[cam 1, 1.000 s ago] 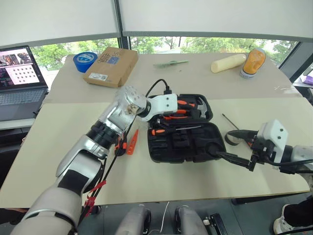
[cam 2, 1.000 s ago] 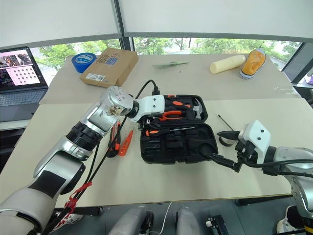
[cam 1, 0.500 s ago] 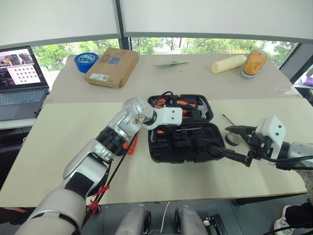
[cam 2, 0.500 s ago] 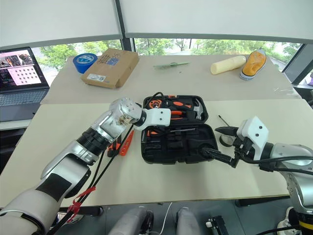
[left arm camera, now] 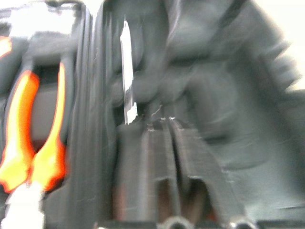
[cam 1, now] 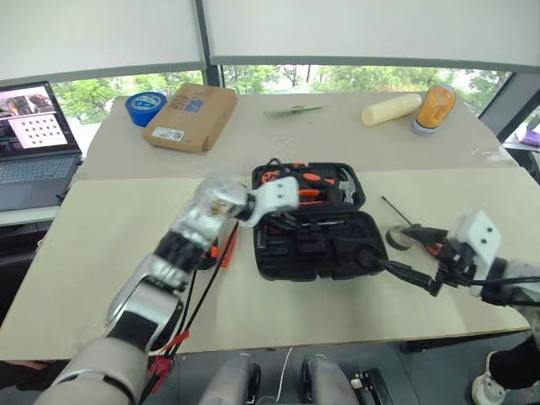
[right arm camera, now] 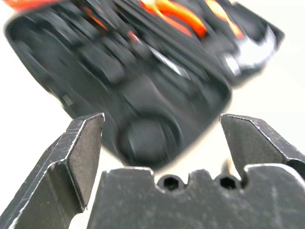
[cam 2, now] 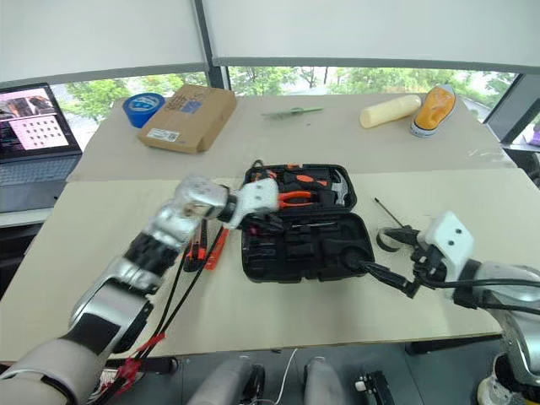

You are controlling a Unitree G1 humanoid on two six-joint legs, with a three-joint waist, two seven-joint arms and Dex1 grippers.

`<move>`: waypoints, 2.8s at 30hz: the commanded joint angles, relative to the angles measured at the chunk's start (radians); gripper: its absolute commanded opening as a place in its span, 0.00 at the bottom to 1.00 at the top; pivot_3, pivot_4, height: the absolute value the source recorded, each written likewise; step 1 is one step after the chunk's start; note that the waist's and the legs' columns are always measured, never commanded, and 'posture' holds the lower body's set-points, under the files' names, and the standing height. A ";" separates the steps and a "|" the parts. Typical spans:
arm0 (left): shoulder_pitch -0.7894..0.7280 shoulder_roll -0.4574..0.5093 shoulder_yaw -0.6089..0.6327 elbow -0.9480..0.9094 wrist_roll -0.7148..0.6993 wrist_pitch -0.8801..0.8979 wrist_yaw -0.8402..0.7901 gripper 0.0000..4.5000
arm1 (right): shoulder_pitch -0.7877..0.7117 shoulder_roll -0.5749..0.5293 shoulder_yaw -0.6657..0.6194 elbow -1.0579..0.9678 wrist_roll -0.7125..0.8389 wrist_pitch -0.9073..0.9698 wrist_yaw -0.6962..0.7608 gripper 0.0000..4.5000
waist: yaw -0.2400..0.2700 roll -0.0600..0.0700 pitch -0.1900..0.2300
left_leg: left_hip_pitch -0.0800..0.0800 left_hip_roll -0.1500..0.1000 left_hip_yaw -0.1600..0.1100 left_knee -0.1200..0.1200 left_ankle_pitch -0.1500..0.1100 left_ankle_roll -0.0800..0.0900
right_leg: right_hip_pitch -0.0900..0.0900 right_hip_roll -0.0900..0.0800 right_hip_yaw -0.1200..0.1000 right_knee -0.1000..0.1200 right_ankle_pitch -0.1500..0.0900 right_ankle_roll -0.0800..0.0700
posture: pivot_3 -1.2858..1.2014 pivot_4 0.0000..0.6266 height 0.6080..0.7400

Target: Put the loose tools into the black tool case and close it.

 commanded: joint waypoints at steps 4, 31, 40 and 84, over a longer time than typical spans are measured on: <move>0.108 0.155 0.159 -0.290 -0.206 0.060 -0.079 0.65 | 0.079 0.050 -0.288 -0.034 0.155 0.138 -0.061 1.00 | -0.003 0.000 0.000 | 0.003 0.000 0.000 -0.001 -0.001 0.001 | 0.004 -0.002 -0.001 -0.005 0.000 0.000 | 0.52 0.24 0.98; 0.253 0.340 0.221 -0.647 -0.534 0.334 0.026 0.99 | -0.316 0.012 0.132 0.825 -0.219 -0.263 0.092 1.00 | -0.011 0.004 -0.001 | 0.018 0.001 0.002 -0.005 -0.003 0.002 | 0.018 0.004 0.000 -0.013 0.000 -0.001 | 0.52 0.24 0.98; 0.276 0.376 0.209 -0.624 -0.504 0.286 0.011 1.00 | -0.437 0.041 0.165 1.004 -0.243 -0.315 0.082 0.91 | -0.020 0.004 -0.001 | 0.018 0.002 0.002 -0.005 -0.003 0.001 | 0.019 0.003 0.000 -0.013 0.000 -0.001 | 0.52 0.24 0.98; 0.276 0.427 0.189 -0.541 -0.445 0.202 -0.044 1.00 | -0.906 0.079 0.611 1.009 -0.463 -0.878 0.501 0.22 | -0.032 0.008 0.001 | 0.005 0.001 0.002 -0.004 -0.003 -0.001 | 0.003 0.005 -0.001 -0.012 0.000 -0.001 | 0.52 0.24 0.98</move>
